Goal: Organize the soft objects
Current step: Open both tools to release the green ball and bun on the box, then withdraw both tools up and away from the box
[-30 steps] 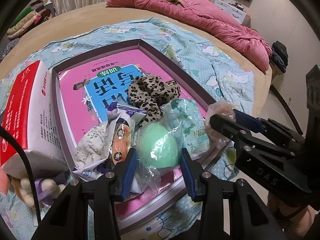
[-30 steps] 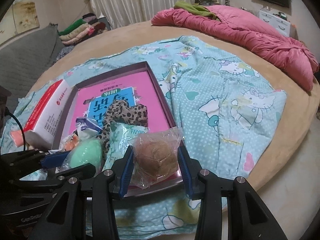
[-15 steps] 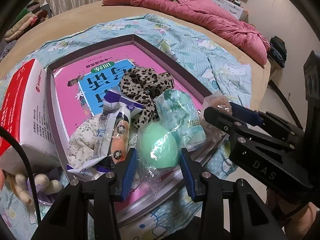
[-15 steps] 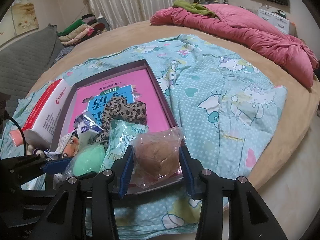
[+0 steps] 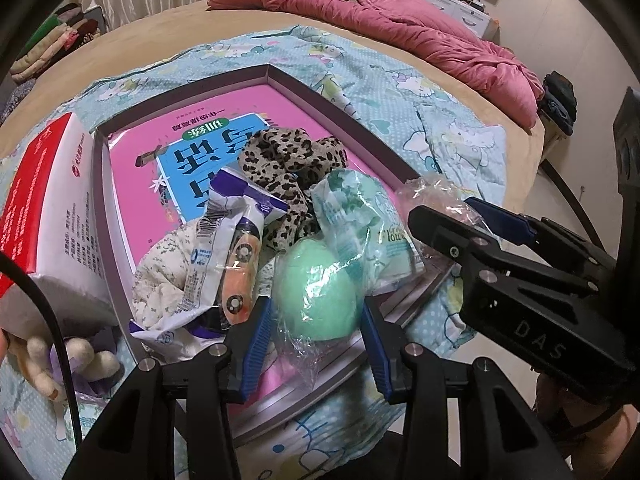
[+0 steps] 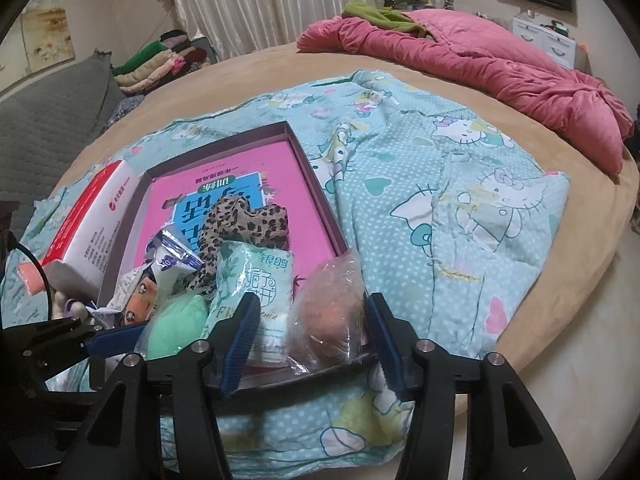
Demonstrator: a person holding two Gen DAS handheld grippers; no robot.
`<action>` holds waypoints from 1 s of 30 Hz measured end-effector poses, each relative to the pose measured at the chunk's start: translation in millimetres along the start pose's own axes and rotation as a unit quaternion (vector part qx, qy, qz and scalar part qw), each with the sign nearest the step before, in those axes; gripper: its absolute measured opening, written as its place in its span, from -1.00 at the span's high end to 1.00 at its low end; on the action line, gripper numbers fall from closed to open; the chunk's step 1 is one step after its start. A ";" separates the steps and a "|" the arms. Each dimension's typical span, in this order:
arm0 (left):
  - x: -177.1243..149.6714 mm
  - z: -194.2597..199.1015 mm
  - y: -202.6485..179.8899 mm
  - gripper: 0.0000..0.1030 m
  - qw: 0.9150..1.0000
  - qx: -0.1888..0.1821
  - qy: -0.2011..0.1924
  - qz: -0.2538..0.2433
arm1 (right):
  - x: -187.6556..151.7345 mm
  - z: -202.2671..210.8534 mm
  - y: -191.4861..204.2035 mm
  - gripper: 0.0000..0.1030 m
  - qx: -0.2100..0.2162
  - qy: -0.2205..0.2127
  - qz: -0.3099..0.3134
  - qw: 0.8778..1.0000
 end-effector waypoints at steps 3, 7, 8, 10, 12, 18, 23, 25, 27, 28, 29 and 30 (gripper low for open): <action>-1.2 -0.3 -2.0 0.14 1.000 0.003 0.000 -0.003 | -0.4 1.9 -2.5 -0.18 0.001 -0.001 -0.006 1.000; -1.3 -1.3 -1.8 0.11 1.000 0.002 0.003 0.000 | 0.1 7.4 -7.1 -0.22 -0.003 -0.009 -0.015 1.000; -1.3 -1.8 -1.3 0.11 1.000 0.004 0.003 0.002 | 1.0 9.9 -7.9 -0.22 -0.005 -0.013 -0.018 1.000; -1.3 -2.4 -0.8 0.07 1.000 0.004 0.003 0.004 | 3.5 14.9 -8.8 -0.24 -0.003 -0.022 -0.022 1.000; -0.5 -3.8 0.2 0.04 1.000 0.009 0.005 0.005 | 5.4 17.8 -9.6 -0.29 0.000 -0.028 -0.025 0.999; 0.7 -7.4 5.1 -0.07 0.999 0.031 0.006 0.008 | 6.2 19.6 -6.9 -0.30 -0.003 -0.026 -0.022 0.999; -0.6 -6.6 7.0 -0.25 0.999 0.031 0.009 0.011 | 7.2 21.7 -5.6 -0.40 -0.004 -0.028 -0.023 0.999; -1.9 -6.8 9.1 -0.27 0.999 0.030 0.012 0.014 | 7.7 22.9 -4.9 -0.43 -0.006 -0.030 -0.022 0.999; -2.7 -5.8 12.1 -0.27 0.999 0.027 0.015 0.020 | 8.0 24.1 -4.0 -0.43 -0.006 -0.030 -0.022 0.999; -2.8 -4.8 12.9 -0.27 0.999 0.027 0.014 0.021 | 8.1 24.5 -3.6 -0.44 -0.006 -0.030 -0.022 0.999; -2.7 -2.7 14.1 -0.28 0.999 0.029 0.012 0.022 | 8.3 25.2 -3.0 -0.44 -0.006 -0.030 -0.022 0.999; -2.2 -1.2 14.4 -0.28 0.999 0.029 0.011 0.022 | 8.6 26.2 -2.3 -0.44 -0.007 -0.032 -0.022 0.999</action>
Point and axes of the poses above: each gripper's, at about its wrist camera, not at the fingertips, and z roughly against the way its jaws point, y to its left, x to its top, the point moved 4 cm from there along -z, roughly the way its jaws point, and after that the axes turned 15 degrees about x, right-handed, at the moved point
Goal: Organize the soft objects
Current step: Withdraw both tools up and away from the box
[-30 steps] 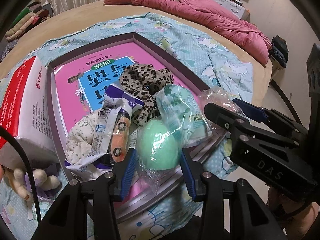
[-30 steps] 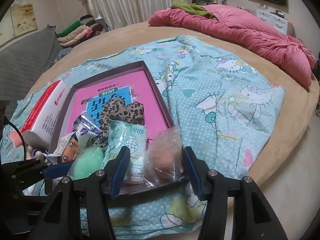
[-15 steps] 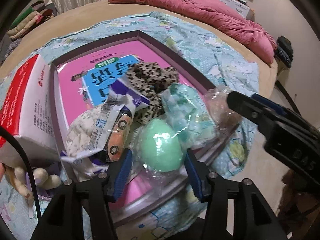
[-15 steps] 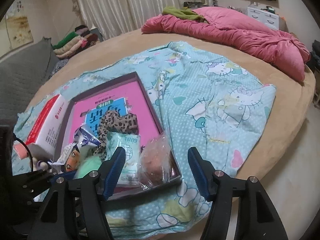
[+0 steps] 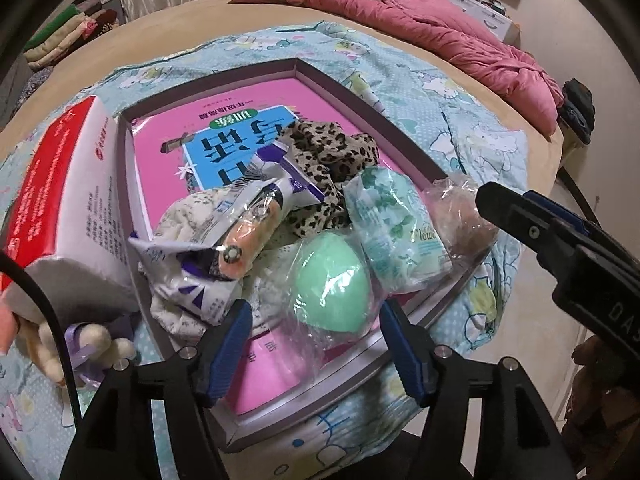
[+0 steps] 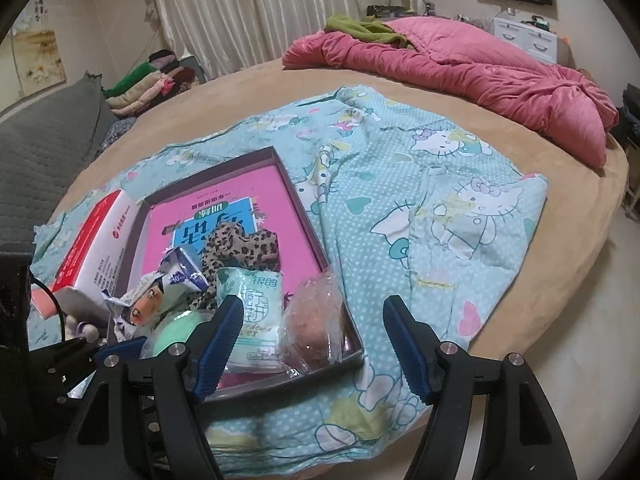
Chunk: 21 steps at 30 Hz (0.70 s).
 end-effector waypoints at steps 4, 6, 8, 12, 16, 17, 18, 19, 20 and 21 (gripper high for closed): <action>2.4 9.0 2.8 -0.33 1.000 -0.001 -0.007 0.004 | 1.6 3.0 3.6 -0.46 -0.002 -0.002 0.003 1.000; 3.5 13.7 4.0 -0.35 1.000 0.000 -0.011 0.004 | 2.5 4.8 5.1 -0.46 -0.004 -0.003 0.004 1.000; 4.0 18.6 6.0 -0.35 1.000 0.003 -0.015 0.006 | 3.2 6.6 6.4 -0.47 -0.005 -0.005 0.004 1.000; 3.6 27.6 11.1 -0.41 1.000 0.007 -0.023 0.009 | 3.8 9.9 8.2 -0.48 -0.006 -0.006 0.002 1.000; 3.3 37.0 17.2 -0.43 0.999 0.009 -0.029 0.016 | 5.3 13.8 13.3 -0.49 -0.006 -0.010 0.004 1.000; 3.4 40.3 19.2 -0.44 0.999 0.012 -0.032 0.017 | 5.9 15.0 15.4 -0.49 -0.005 -0.011 0.005 1.000; 3.2 42.4 20.6 -0.45 0.999 0.014 -0.034 0.018 | 5.9 16.2 16.4 -0.50 -0.006 -0.011 0.006 1.000; 3.1 44.5 22.1 -0.46 0.999 0.017 -0.036 0.019 | 6.3 17.1 17.9 -0.50 -0.006 -0.012 0.008 1.000; 3.0 47.8 24.0 -0.46 0.999 0.018 -0.038 0.021 | 6.7 18.0 19.8 -0.50 -0.006 -0.012 0.010 1.000; 2.8 50.2 25.9 -0.47 0.999 0.019 -0.038 0.023 | 7.1 18.8 21.3 -0.50 -0.005 -0.012 0.011 1.000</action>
Point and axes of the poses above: each gripper's, at about its wrist camera, not at the fingertips, and z roughly against the way its jaws point, y to its left, x to its top, the point moved 4 cm from there along -z, roughly the way its jaws point, and after that the axes turned 15 degrees about x, right-handed, at the moved point
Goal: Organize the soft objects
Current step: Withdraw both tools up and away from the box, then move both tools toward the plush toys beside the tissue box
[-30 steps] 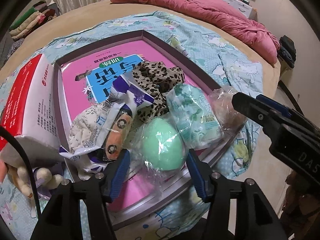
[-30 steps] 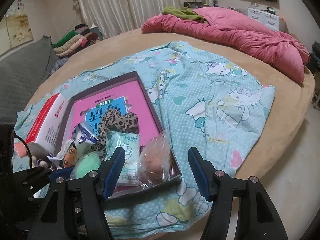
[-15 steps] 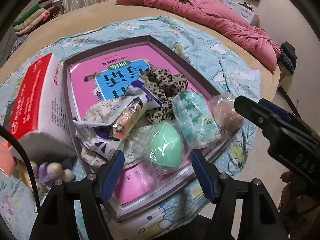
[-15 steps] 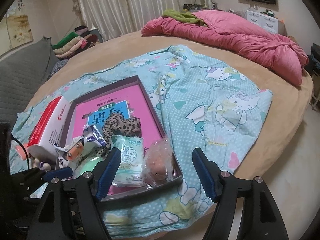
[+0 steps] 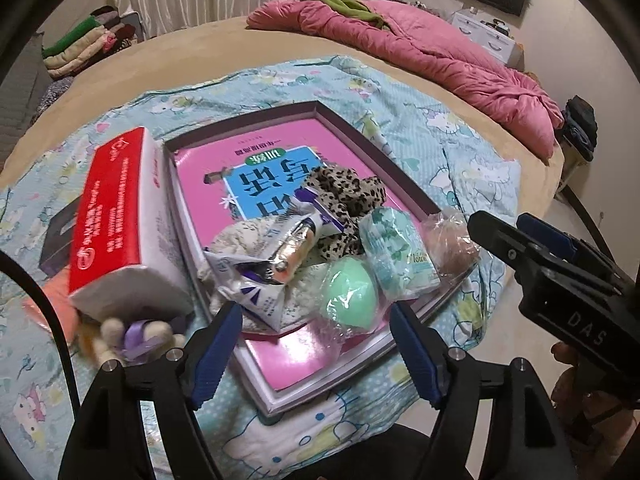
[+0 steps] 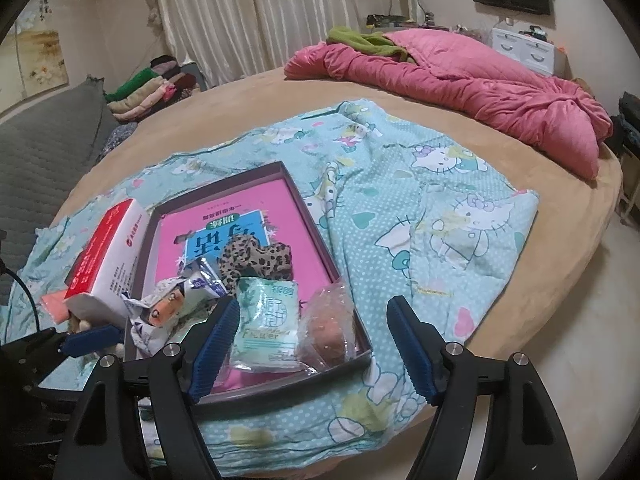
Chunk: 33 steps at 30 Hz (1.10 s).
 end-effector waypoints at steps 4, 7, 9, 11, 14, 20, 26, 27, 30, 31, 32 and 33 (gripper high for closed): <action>-0.4 9.0 5.5 -0.49 1.000 0.001 -0.006 0.003 | 0.8 3.5 6.4 -0.51 0.000 -0.001 0.006 1.000; -2.1 18.4 8.9 -0.50 1.000 -0.001 -0.012 0.004 | 1.0 5.5 10.6 -0.51 0.000 -0.001 0.008 1.000; -3.3 25.5 12.6 -0.51 1.000 -0.003 -0.016 0.008 | 1.0 7.2 13.2 -0.51 0.000 -0.001 0.010 1.000; -3.8 30.8 17.1 -0.51 1.000 -0.003 -0.021 0.012 | 0.9 9.4 16.5 -0.51 0.000 -0.002 0.014 1.000; -5.3 39.6 26.0 -0.53 1.000 -0.002 -0.024 0.018 | 2.1 12.7 23.5 -0.51 0.003 -0.003 0.020 1.000; -7.9 54.3 44.2 -0.54 0.999 0.006 -0.030 0.030 | 4.7 18.6 43.1 -0.52 0.014 -0.007 0.036 0.999; -11.8 69.9 64.8 -0.55 0.998 0.019 -0.041 0.043 | 6.9 22.8 69.1 -0.52 0.024 -0.006 0.061 0.998; -12.2 72.1 66.8 -0.57 0.998 0.021 -0.043 0.043 | 7.6 23.2 72.2 -0.52 0.026 -0.006 0.064 0.998; -13.7 79.8 75.3 -0.61 0.997 0.029 -0.048 0.047 | 10.4 26.9 85.0 -0.52 0.033 -0.009 0.073 0.997; -14.0 80.8 77.1 -0.62 0.997 0.029 -0.049 0.048 | 10.8 27.4 87.5 -0.52 0.034 -0.010 0.076 0.996; -14.6 82.4 79.8 -0.63 0.997 0.030 -0.049 0.050 | 11.4 28.6 91.4 -0.52 0.036 -0.011 0.080 0.996; -15.4 84.4 82.6 -0.63 0.997 0.031 -0.049 0.052 | 11.9 29.5 94.6 -0.52 0.038 -0.012 0.083 0.996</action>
Point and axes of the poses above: each gripper's, at about its wrist camera, not at the fingertips, and z roughly against the way its jaws point, y to its left, x to its top, the point moved 4 cm from there along -z, roughly the way its jaws point, and after that the axes turned 15 degrees about x, right-handed, at the moved point
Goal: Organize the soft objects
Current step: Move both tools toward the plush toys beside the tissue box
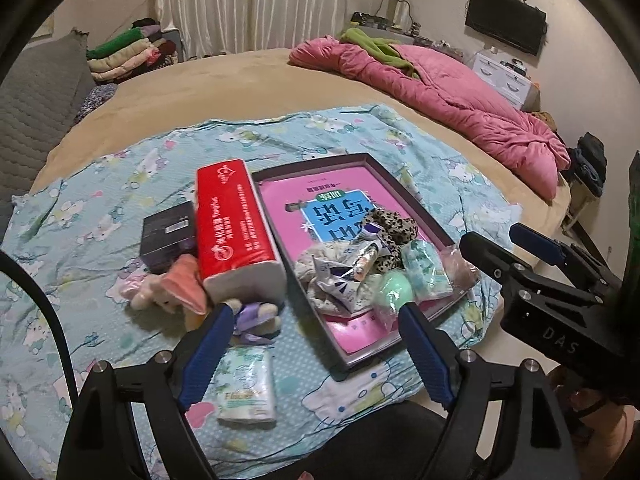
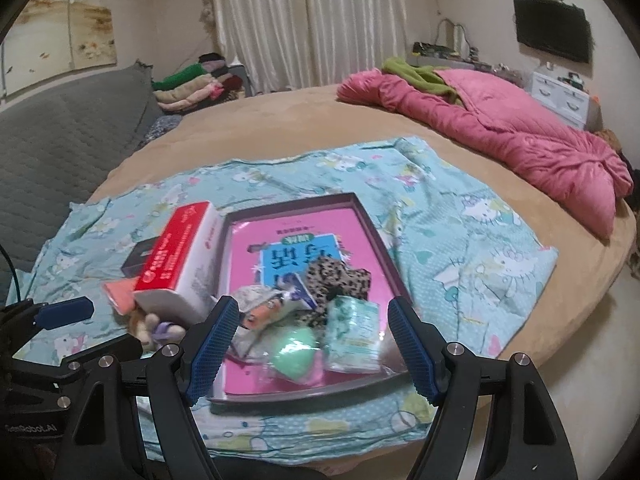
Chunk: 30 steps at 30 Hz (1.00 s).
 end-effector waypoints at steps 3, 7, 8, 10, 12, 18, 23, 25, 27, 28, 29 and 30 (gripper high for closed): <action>0.0 4.2 7.4 -0.64 1.000 0.005 -0.003 0.004 | 3.1 0.5 10.8 -0.52 0.004 -0.001 0.010 1.000; -0.2 9.2 17.4 -0.64 1.000 0.009 -0.007 0.011 | 5.1 1.6 25.1 -0.52 0.009 0.000 0.024 1.000; -0.6 10.9 21.1 -0.64 1.000 0.012 -0.009 0.013 | 5.9 1.1 29.7 -0.52 0.010 0.001 0.029 1.000; -1.5 12.6 25.4 -0.65 1.000 0.013 -0.009 0.016 | 6.7 1.0 36.0 -0.52 0.011 0.002 0.035 0.999; -2.2 14.4 32.1 -0.65 1.000 0.017 -0.009 0.021 | 7.5 1.9 42.6 -0.52 0.015 0.002 0.041 0.999; -4.0 18.1 49.8 -0.65 0.999 0.025 -0.010 0.033 | 8.3 0.8 60.1 -0.52 0.020 0.005 0.058 0.998; -7.5 20.2 66.4 -0.65 0.998 0.030 -0.007 0.046 | 9.2 -1.4 78.6 -0.52 0.026 0.009 0.074 0.997; -8.1 20.6 71.2 -0.65 0.998 0.033 -0.007 0.049 | 9.1 -3.3 83.3 -0.52 0.030 0.011 0.075 0.997; -9.3 21.6 77.4 -0.65 0.998 0.033 -0.008 0.053 | 8.8 -4.7 87.8 -0.52 0.034 0.013 0.076 0.996; -9.6 21.7 80.1 -0.65 0.998 0.034 -0.009 0.055 | 8.6 -5.7 90.4 -0.52 0.035 0.015 0.078 0.996; -10.0 21.9 83.3 -0.65 0.998 0.035 -0.009 0.058 | 8.4 -6.5 92.7 -0.52 0.035 0.016 0.080 0.996; -10.5 21.6 86.8 -0.65 0.998 0.035 -0.009 0.060 | 8.3 -7.7 95.3 -0.52 0.035 0.018 0.082 0.996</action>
Point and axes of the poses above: each gripper's, at about its wrist camera, not at the fingertips, and z roughly against the way its jaws point, y to its left, x to its top, the point moved 4 cm from there along -z, roughly the way its jaws point, and after that the axes turned 15 degrees about x, right-handed, at the moved point
